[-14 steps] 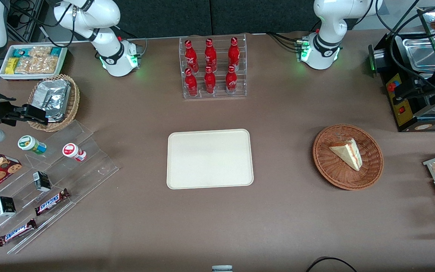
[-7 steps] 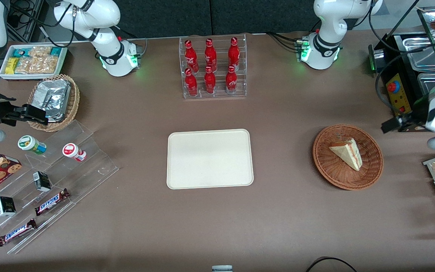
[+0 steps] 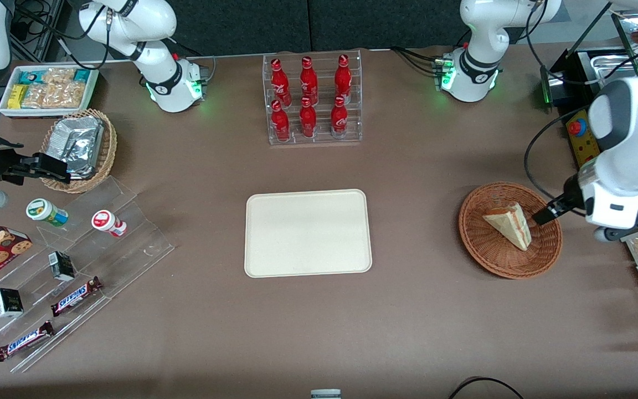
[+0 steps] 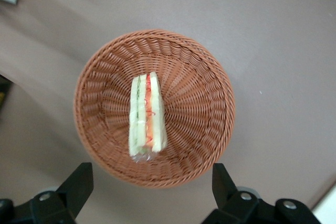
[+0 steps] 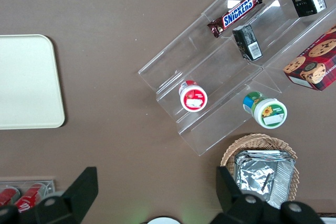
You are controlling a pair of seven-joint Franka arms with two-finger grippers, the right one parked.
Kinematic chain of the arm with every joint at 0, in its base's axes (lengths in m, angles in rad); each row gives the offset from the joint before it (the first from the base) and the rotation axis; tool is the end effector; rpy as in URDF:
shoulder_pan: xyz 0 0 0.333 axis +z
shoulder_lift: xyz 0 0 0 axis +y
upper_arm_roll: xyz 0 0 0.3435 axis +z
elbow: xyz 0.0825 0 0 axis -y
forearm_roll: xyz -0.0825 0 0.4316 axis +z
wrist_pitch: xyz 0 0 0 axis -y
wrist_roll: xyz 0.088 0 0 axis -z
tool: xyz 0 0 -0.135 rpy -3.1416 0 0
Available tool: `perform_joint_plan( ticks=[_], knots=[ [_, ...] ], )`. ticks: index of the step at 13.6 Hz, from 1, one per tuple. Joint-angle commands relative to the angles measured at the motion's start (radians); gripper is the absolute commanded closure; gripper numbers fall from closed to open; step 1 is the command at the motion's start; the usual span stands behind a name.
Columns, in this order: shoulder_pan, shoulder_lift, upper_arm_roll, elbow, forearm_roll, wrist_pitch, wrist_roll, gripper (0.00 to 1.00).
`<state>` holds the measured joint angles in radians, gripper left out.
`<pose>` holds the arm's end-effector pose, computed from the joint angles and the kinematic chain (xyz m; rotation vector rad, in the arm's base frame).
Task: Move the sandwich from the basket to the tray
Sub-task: 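Lower the open left gripper around the wrapped sandwich and close it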
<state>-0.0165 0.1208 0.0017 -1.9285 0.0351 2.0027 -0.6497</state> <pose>0.6260 -0.0063 0.3997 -2.9486 -0.9436 0.0522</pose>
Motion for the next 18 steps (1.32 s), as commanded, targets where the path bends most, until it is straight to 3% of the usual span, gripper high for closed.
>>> perform_joint_plan(
  ticks=[1,5,18],
  knots=[
    [-0.003,-0.027,0.001,-0.13,0.002,0.138,-0.102,0.0],
    [-0.002,-0.036,0.001,-0.306,0.003,0.361,-0.136,0.0],
    [0.009,-0.02,0.006,-0.51,0.006,0.639,-0.182,0.0]
  ],
)
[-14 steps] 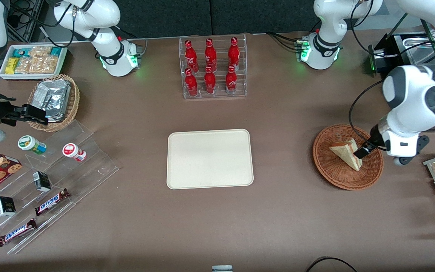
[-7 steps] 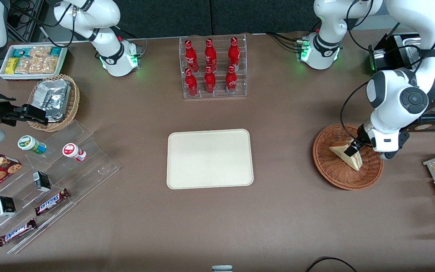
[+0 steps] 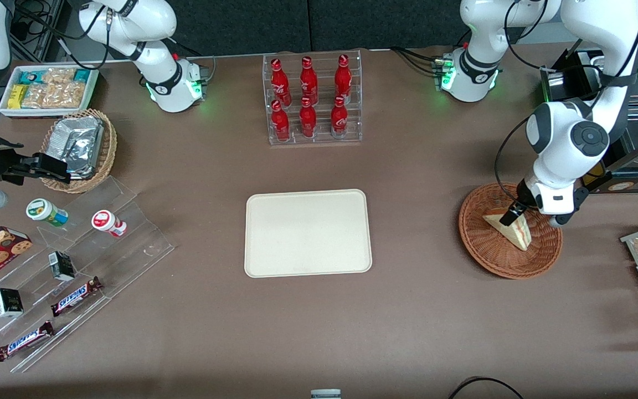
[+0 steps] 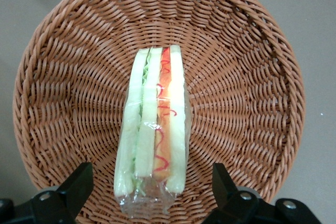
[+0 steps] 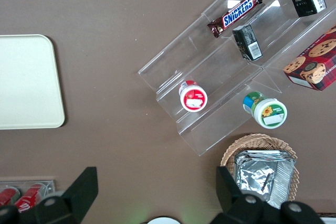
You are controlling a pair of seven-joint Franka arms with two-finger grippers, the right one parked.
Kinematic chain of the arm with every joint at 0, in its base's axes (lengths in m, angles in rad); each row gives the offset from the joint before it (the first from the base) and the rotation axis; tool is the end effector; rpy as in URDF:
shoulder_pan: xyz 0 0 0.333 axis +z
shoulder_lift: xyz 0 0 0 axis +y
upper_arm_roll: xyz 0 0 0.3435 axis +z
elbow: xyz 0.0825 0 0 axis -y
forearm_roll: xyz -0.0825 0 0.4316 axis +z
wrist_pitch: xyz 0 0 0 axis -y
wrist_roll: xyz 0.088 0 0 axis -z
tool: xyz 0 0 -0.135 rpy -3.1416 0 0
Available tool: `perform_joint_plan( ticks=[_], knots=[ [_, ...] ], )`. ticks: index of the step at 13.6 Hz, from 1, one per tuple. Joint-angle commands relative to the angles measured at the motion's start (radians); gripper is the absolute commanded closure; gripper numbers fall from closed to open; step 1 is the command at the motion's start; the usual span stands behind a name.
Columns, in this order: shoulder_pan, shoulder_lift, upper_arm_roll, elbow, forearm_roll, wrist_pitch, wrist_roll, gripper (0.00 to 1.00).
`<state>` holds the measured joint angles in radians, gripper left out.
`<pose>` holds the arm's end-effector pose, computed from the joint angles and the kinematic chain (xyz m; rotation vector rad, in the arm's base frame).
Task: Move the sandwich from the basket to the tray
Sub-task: 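Lower the open left gripper around the wrapped sandwich and close it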
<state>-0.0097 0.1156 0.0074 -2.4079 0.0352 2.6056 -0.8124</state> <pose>0.5377 -0.0014 0.2334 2.8898 1.1887 0.1302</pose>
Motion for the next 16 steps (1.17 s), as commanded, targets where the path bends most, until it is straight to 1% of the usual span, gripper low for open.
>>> perform_joint_plan(
  ticks=[1,4,5,6,8,10,11,12,16],
  knots=[
    [0.002,-0.011,0.0,-0.039,0.006,0.056,-0.018,0.0],
    [0.002,0.016,0.002,-0.045,0.006,0.097,-0.018,0.02],
    [0.002,0.019,0.002,-0.045,0.006,0.105,-0.018,0.06],
    [0.004,0.024,0.003,-0.043,0.006,0.106,-0.018,0.14],
    [0.013,0.026,0.003,-0.04,0.005,0.106,-0.018,0.35],
    [0.014,0.026,0.003,-0.037,0.005,0.106,-0.018,0.59],
    [0.014,0.026,0.003,-0.037,0.006,0.106,-0.016,0.69],
    [0.014,0.024,0.003,-0.034,0.006,0.106,-0.014,0.75],
    [0.008,-0.031,0.0,-0.03,0.014,0.084,-0.004,0.75]
  ],
)
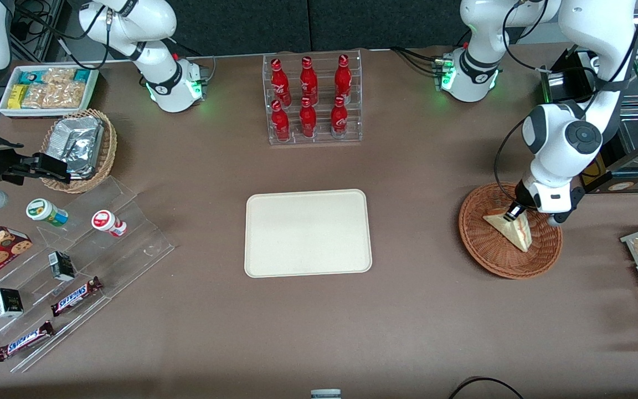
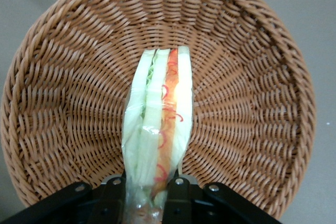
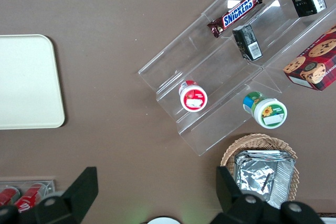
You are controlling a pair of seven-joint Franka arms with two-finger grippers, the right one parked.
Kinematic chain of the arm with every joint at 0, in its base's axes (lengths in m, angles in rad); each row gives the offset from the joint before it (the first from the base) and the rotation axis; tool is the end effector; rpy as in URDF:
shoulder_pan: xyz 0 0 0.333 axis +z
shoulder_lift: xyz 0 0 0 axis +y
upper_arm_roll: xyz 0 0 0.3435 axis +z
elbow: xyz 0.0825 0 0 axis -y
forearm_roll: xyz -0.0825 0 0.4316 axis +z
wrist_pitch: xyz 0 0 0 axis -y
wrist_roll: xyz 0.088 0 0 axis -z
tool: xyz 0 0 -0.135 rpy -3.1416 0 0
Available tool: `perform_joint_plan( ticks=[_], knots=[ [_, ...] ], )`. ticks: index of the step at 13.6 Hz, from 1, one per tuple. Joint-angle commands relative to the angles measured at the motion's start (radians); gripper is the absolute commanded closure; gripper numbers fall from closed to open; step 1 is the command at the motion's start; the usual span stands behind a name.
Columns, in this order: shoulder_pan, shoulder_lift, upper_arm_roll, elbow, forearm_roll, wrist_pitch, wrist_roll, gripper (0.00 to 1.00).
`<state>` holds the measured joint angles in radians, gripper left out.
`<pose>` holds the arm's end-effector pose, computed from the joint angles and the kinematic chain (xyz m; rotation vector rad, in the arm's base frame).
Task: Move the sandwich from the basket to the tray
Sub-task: 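Lift the sandwich out of the basket with the left gripper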
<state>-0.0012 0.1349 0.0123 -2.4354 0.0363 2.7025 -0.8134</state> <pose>0.5357 0.0053 0.2216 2.8610 1.1969 0.2006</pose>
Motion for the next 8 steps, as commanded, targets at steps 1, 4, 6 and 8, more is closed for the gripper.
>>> perform_joint_plan(
  ticks=[1,4,6,8],
  knots=[
    [-0.005,-0.076,-0.006,0.006,0.019,-0.053,0.002,0.75],
    [-0.013,-0.136,-0.029,0.128,0.056,-0.319,0.011,0.75],
    [-0.013,-0.144,-0.081,0.263,0.059,-0.532,0.025,0.75],
    [-0.013,-0.144,-0.133,0.385,0.059,-0.694,0.025,0.75]
  ],
)
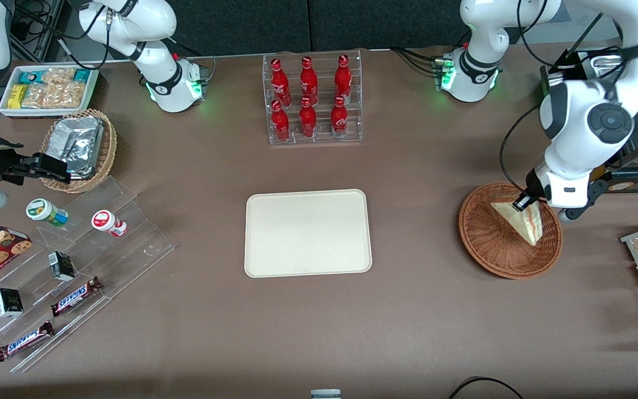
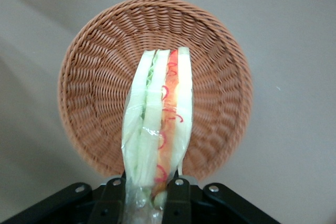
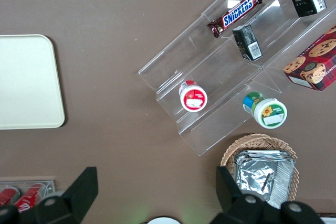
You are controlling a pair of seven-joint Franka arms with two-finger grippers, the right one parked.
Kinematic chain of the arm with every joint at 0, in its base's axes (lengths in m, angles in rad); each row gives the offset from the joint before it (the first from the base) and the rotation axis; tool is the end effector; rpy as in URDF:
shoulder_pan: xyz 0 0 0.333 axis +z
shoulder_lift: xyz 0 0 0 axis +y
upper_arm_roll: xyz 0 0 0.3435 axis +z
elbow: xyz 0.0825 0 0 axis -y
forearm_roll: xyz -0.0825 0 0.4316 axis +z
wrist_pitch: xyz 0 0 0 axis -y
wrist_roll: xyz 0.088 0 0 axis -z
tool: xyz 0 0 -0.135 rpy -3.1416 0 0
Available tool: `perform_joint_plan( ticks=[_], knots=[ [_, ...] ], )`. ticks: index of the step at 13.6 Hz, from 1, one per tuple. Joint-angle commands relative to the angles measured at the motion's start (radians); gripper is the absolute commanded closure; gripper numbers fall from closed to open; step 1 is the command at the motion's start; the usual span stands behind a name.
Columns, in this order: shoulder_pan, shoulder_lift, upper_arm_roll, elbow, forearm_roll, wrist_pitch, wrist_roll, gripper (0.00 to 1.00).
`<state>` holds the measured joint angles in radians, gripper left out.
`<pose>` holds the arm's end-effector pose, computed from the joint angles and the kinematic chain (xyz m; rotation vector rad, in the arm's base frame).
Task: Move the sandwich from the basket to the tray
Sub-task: 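Lift the sandwich out of the basket with the left gripper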
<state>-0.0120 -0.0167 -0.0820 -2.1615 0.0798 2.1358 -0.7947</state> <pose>0.5689 -0.0483 0.3771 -2.9108 -0.9932 -0.0327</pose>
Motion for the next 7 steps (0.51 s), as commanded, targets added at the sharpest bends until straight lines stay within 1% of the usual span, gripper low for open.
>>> perform_joint_plan(
  ticks=[1,3,5,7],
  knots=[
    [-0.002,0.011,-0.063,0.159,0.015,-0.192,0.005,0.75],
    [-0.002,0.017,-0.126,0.241,0.014,-0.293,-0.006,0.75],
    [-0.003,0.017,-0.198,0.293,0.012,-0.359,0.005,0.75],
    [-0.002,0.021,-0.289,0.315,0.011,-0.367,-0.011,0.75]
  ],
)
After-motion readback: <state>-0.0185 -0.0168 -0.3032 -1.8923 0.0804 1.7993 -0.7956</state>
